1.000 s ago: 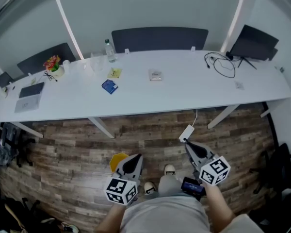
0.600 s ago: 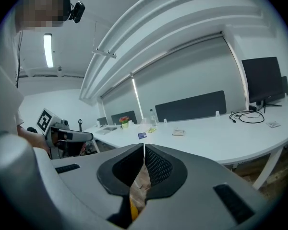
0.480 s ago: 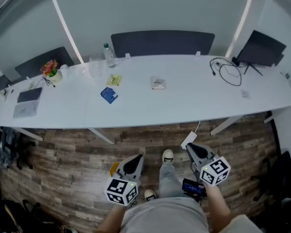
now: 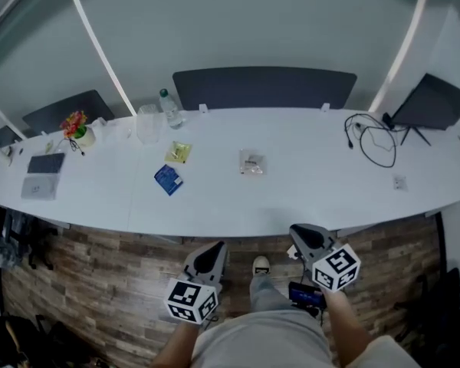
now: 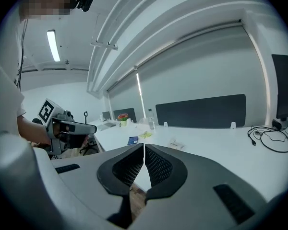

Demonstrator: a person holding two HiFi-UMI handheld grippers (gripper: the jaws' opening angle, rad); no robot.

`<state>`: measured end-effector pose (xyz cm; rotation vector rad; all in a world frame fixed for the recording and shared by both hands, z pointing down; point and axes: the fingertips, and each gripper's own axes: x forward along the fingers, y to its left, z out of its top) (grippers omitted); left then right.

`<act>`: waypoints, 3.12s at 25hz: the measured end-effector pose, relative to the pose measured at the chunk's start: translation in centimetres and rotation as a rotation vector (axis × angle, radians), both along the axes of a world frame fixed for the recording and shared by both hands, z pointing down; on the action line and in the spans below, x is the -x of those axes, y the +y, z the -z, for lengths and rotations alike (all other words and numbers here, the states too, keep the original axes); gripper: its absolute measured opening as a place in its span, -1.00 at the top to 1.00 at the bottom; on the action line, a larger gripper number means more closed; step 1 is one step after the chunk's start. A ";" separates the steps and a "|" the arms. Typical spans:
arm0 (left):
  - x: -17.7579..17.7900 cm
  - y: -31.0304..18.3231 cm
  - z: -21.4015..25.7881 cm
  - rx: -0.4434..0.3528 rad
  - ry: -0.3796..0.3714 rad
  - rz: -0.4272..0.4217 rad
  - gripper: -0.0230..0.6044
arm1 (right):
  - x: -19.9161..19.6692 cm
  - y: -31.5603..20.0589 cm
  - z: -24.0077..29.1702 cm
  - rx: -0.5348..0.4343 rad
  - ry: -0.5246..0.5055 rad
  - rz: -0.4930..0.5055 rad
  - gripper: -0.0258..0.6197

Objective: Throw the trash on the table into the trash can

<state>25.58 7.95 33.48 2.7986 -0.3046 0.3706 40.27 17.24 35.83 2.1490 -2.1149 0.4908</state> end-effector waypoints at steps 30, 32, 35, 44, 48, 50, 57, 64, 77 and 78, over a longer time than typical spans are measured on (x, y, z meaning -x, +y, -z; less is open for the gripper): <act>-12.2 -9.2 1.6 0.024 0.013 -0.001 0.93 | -9.9 -9.7 1.2 0.018 -0.022 0.081 0.82; -12.5 -9.4 1.6 0.015 0.011 -0.017 0.93 | -10.1 -10.0 0.8 0.023 -0.028 0.066 0.82; -12.9 -9.6 1.2 0.012 -0.001 -0.032 0.93 | -10.3 -10.4 0.3 0.033 -0.039 0.054 0.82; -14.6 -10.8 -0.8 0.027 -0.037 -0.045 0.93 | -12.2 -12.5 -1.7 0.069 -0.072 0.037 0.82; -15.2 -11.4 -2.0 0.033 -0.045 -0.052 0.93 | -12.8 -13.8 -2.6 0.061 -0.093 0.002 0.82; -15.2 -11.8 -2.5 0.036 -0.049 -0.040 0.93 | -12.7 -14.4 -3.5 0.069 -0.102 -0.001 0.82; -15.3 -13.2 -4.3 0.055 -0.065 -0.004 0.93 | -13.2 -16.2 -6.1 0.107 -0.119 0.021 0.82; -16.0 -14.6 -6.0 0.082 -0.073 0.014 0.93 | -14.2 -17.7 -9.2 0.172 -0.107 -0.018 0.81; -16.4 -15.4 -8.5 0.108 -0.109 0.016 0.93 | -15.3 -20.4 -15.0 0.297 -0.112 -0.012 0.24; -16.3 -15.5 -8.7 0.110 -0.113 0.017 0.93 | -15.3 -20.5 -15.4 0.308 -0.112 -0.012 0.20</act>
